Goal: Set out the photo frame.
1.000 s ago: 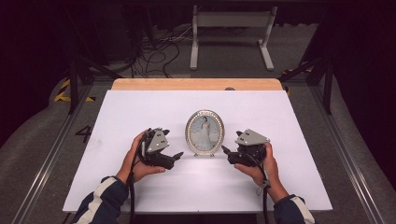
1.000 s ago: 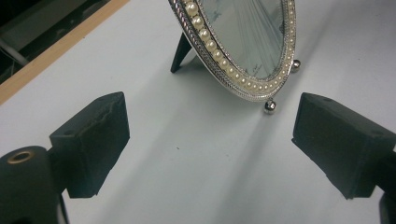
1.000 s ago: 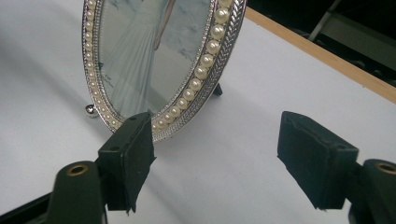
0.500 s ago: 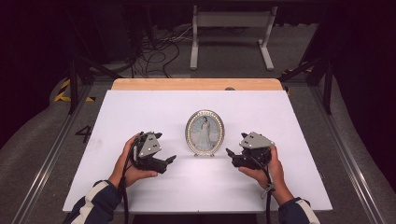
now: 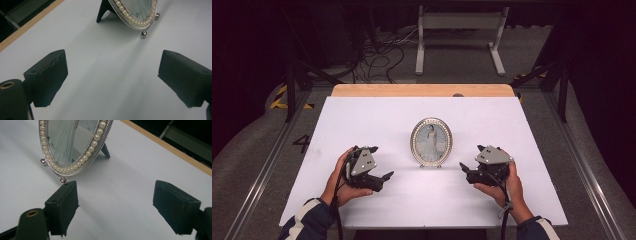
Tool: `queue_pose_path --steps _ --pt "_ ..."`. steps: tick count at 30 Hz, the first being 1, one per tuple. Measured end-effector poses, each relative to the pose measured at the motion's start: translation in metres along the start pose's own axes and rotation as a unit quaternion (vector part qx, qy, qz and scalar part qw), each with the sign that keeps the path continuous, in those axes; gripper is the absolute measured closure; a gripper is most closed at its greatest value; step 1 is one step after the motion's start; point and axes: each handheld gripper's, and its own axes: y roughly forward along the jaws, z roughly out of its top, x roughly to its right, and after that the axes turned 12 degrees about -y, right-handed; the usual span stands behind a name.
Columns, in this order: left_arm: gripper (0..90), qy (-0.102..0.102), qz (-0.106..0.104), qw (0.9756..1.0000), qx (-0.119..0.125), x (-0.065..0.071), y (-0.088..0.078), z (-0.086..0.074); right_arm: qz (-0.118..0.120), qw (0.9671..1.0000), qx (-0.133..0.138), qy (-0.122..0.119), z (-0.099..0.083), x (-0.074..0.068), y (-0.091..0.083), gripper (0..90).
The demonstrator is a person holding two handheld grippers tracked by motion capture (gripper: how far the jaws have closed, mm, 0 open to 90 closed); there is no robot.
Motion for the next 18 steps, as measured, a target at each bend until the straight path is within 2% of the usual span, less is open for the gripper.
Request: queue_pose_path --steps 6,11,16,18 --pt "7.4 0.009 0.006 0.9999 -0.005 -0.001 -0.007 -0.008 -0.002 0.9999 -0.006 -0.009 -0.005 -0.003 -0.002 19.4" --pt "7.3 0.006 0.012 0.9999 -0.006 -0.004 -0.015 -0.015 -0.004 0.9999 -0.007 -0.009 -0.008 -0.004 -0.003 18.5" --pt "7.3 0.006 0.017 0.9998 -0.007 -0.006 -0.021 -0.022 -0.007 0.9999 -0.007 -0.008 -0.014 -0.005 -0.006 18.2" --pt "7.3 0.005 0.019 0.9998 -0.007 -0.008 -0.023 -0.025 -0.001 1.0000 -0.002 0.001 -0.017 -0.004 -0.008 18.6"
